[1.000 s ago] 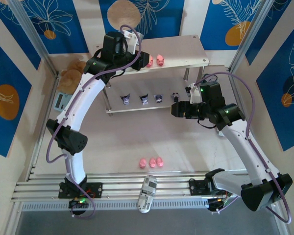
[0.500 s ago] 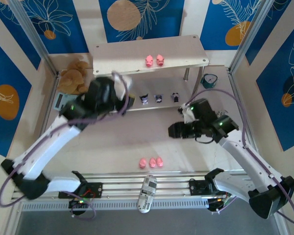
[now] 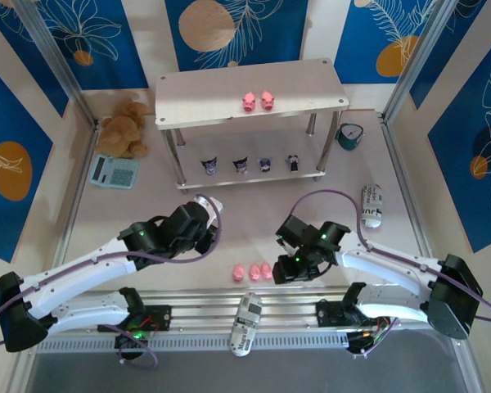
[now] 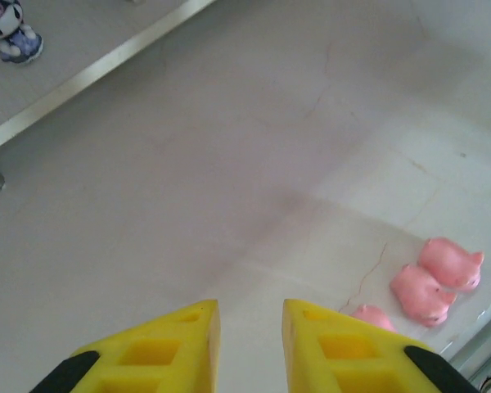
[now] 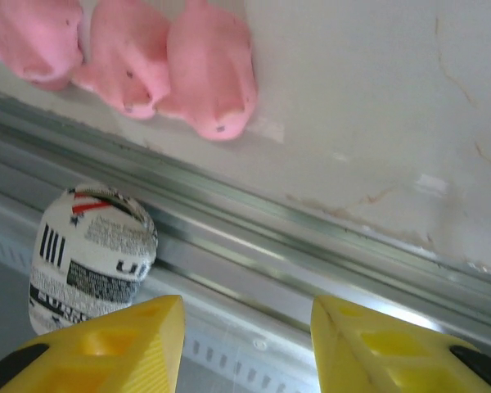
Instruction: Place and organize the plastic toys onto the shelf
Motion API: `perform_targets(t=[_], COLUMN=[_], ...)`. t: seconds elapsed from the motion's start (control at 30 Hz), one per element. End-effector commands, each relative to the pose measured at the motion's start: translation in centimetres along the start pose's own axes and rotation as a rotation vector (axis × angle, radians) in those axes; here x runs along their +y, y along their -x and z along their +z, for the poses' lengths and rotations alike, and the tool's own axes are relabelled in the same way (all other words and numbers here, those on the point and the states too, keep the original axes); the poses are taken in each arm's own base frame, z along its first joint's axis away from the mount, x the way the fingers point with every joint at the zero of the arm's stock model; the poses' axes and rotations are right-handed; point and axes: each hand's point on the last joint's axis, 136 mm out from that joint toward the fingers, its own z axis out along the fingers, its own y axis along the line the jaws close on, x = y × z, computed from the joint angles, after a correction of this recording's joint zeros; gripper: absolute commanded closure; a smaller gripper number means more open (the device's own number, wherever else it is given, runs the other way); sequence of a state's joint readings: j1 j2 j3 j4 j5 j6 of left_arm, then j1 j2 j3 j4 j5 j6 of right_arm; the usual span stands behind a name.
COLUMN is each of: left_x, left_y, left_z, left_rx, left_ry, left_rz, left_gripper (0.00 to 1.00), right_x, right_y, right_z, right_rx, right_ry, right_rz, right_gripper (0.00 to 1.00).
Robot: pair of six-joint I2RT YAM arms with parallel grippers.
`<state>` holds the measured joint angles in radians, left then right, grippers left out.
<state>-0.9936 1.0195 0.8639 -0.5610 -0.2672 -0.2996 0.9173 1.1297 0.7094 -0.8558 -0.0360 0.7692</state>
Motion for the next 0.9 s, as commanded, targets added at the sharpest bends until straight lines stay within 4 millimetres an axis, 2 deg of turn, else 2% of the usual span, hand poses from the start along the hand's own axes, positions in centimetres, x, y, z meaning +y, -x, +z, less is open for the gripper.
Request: perform_targets(t=[0.0, 0.2, 0.4, 0.73, 0.87], left_x=[-0.2, 0.2, 1.3, 2.2, 2.4], left_y=[1.3, 0.2, -0.9, -1.6, -1.9], left_z=[-0.4, -0.8, -1.8, -2.4, -2.4], left_rx=[-0.066, -0.076, -0.082, -0.079, -0.079], left_ry=[-0.011, -0.011, 0.017, 0.048, 0.053], left_rz=[-0.04, -0.07, -0.085, -0.081, -0.081], left_gripper=[0.73, 0.73, 0.72, 0.72, 0.72], right_x=[0.8, 0.8, 1.1, 1.2, 1.2], right_y=[1.5, 3.5, 5.0, 5.6, 5.4], right_z=[0.8, 2.5, 3.7, 5.1, 6.0], right_rx=[-0.037, -0.033, -0.021, 0.015, 0.05], right_ry=[0.008, -0.029, -0.028, -0.026, -0.018], right_rz=[0.011, 0.013, 0.009, 0.009, 0.007], right_gripper=[0.54, 0.55, 0.63, 0.68, 0.78])
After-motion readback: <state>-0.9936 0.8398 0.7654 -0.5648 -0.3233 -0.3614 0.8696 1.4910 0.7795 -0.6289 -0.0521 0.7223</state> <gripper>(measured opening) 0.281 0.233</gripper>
